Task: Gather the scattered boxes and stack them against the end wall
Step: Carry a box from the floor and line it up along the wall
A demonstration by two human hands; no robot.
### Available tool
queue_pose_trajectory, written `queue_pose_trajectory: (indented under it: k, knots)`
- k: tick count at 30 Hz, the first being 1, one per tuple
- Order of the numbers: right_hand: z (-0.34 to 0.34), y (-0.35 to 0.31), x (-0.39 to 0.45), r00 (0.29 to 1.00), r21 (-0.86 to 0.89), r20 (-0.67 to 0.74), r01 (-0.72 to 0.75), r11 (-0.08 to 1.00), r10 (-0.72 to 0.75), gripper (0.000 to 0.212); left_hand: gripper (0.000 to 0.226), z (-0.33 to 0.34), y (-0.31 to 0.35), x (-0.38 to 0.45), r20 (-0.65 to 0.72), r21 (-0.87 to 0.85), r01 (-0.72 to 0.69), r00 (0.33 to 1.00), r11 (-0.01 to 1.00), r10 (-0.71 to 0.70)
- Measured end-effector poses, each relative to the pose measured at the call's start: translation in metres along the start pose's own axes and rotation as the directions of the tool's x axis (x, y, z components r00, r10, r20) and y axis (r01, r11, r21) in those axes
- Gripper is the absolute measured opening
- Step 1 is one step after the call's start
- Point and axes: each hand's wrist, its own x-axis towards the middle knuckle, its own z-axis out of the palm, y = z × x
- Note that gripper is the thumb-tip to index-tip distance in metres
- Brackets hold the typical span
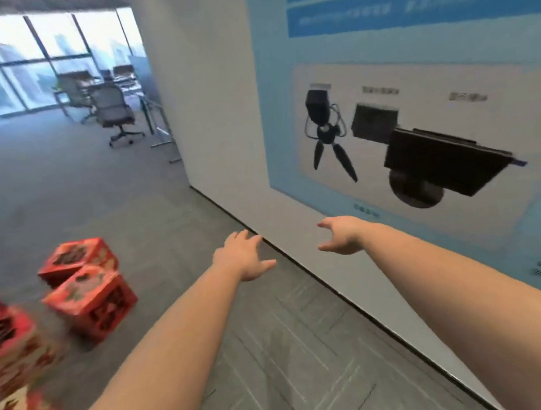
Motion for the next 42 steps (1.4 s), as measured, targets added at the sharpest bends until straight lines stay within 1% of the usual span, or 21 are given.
queue_pose_trajectory:
  k: [3,5,7,10,15,17,19,22,24,27,31,35,37,39,41,42]
  knots:
    - [0.005,-0.079,0.083,0.985,-0.028,0.055,0.167,0.986,-0.165,0.068,0.078,0.004,-0.084,0.015,0.025,-0.028,0.187,0.982,0.982,-0.186]
    - [0.006,-0.135,0.136,0.958,-0.038,0.087,0.279,0.96,-0.275,0.069,0.079,0.001,-0.139,0.023,0.026,-0.055,0.311,0.951,0.949,-0.31]
    - [0.006,-0.193,0.18,0.92,-0.038,0.119,0.381,0.924,-0.374,0.07,0.079,-0.004,-0.191,0.024,0.037,-0.062,0.421,0.907,0.905,-0.419]
    - [0.008,-0.278,0.228,0.853,-0.043,0.164,0.508,0.86,-0.496,0.07,0.078,-0.008,-0.266,0.018,0.018,-0.066,0.558,0.829,0.827,-0.558]
    - [0.025,-0.404,0.281,0.721,-0.069,0.26,0.678,0.732,-0.643,0.069,0.079,0.0,-0.369,0.008,0.079,-0.111,0.719,0.694,0.686,-0.715]
    - [0.035,-0.452,0.306,0.682,-0.078,0.286,0.716,0.693,-0.673,0.065,0.08,0.007,-0.41,0.011,0.088,-0.123,0.751,0.659,0.648,-0.747]
    - [0.048,-0.499,0.332,0.659,-0.087,0.309,0.737,0.67,-0.686,0.062,0.079,0.013,-0.454,0.018,0.11,-0.142,0.776,0.63,0.615,-0.769]
    - [0.066,-0.562,0.374,0.636,-0.082,0.338,0.754,0.651,-0.694,0.061,0.078,0.02,-0.526,0.039,0.124,-0.162,0.79,0.611,0.592,-0.782]
    - [0.07,-0.601,0.406,0.641,-0.091,0.351,0.749,0.656,-0.683,0.064,0.079,0.02,-0.578,0.061,0.14,-0.181,0.791,0.608,0.584,-0.781]
    - [0.075,-0.652,0.458,0.665,-0.074,0.35,0.721,0.688,-0.66,0.066,0.079,0.017,-0.65,0.098,0.167,-0.176,0.781,0.623,0.599,-0.764]
    - [0.075,-0.702,0.532,0.686,-0.032,0.373,0.682,0.731,-0.624,0.075,0.081,0.016,-0.734,0.158,0.185,-0.204,0.78,0.624,0.591,-0.759]
    - [0.083,-0.75,0.632,0.713,-0.078,0.396,0.654,0.753,-0.578,0.077,0.082,0.028,-0.813,0.235,0.242,-0.202,0.784,0.62,0.586,-0.746]
    - [0.092,-0.774,0.678,0.703,-0.096,0.412,0.666,0.74,-0.579,0.079,0.082,0.034,-0.848,0.268,0.248,-0.196,0.785,0.619,0.587,-0.745]
    - [0.11,-0.809,0.736,0.678,-0.09,0.45,0.682,0.726,-0.581,0.081,0.082,0.049,-0.889,0.308,0.281,-0.199,0.806,0.591,0.557,-0.756]
    - [0.128,-0.843,0.791,0.647,-0.078,0.487,0.701,0.709,-0.586,0.082,0.082,0.064,-0.928,0.346,0.32,-0.198,0.843,0.537,0.499,-0.78]
    - [0.137,-0.857,0.818,0.641,-0.072,0.498,0.702,0.709,-0.584,0.082,0.082,0.072,-0.949,0.366,0.33,-0.194,0.852,0.523,0.486,-0.786]
